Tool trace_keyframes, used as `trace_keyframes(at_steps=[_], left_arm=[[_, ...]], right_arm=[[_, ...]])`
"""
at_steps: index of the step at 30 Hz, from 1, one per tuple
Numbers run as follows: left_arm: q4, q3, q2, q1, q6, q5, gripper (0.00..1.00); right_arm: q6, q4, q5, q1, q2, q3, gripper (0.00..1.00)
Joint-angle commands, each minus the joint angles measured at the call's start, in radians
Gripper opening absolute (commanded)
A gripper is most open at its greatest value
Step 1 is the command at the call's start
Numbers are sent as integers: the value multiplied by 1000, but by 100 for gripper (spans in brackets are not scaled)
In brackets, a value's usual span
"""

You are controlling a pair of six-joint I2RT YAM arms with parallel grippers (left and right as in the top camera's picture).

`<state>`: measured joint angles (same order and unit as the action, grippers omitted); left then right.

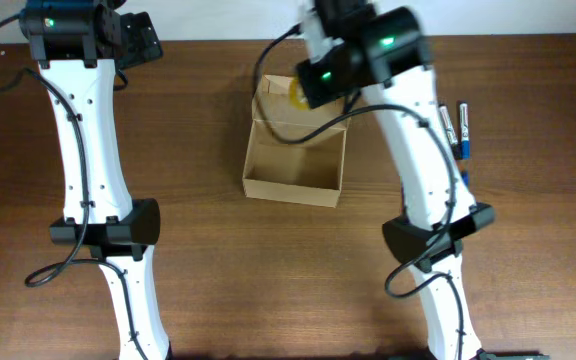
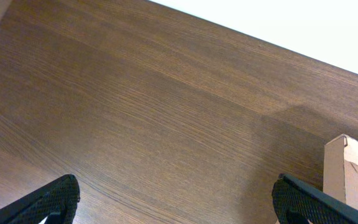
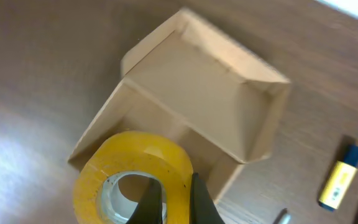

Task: Pack container
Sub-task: 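Carry the tape roll into the box and release it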

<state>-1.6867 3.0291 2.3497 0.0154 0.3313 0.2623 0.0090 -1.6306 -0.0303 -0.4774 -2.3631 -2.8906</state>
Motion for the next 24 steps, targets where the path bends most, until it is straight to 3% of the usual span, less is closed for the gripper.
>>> trace_keyframes(at_steps=[1, 11, 24], left_arm=[[0, -5, -9, -3, -15, 4, 100], [0, -5, -9, -3, -15, 4, 100], [0, -5, -9, -3, -15, 4, 100]], right_arm=[[-32, 13, 46, -50, -3, 98, 4], [-31, 237, 95, -103, -6, 538, 4], [-32, 533, 91, -88, -10, 840, 5]])
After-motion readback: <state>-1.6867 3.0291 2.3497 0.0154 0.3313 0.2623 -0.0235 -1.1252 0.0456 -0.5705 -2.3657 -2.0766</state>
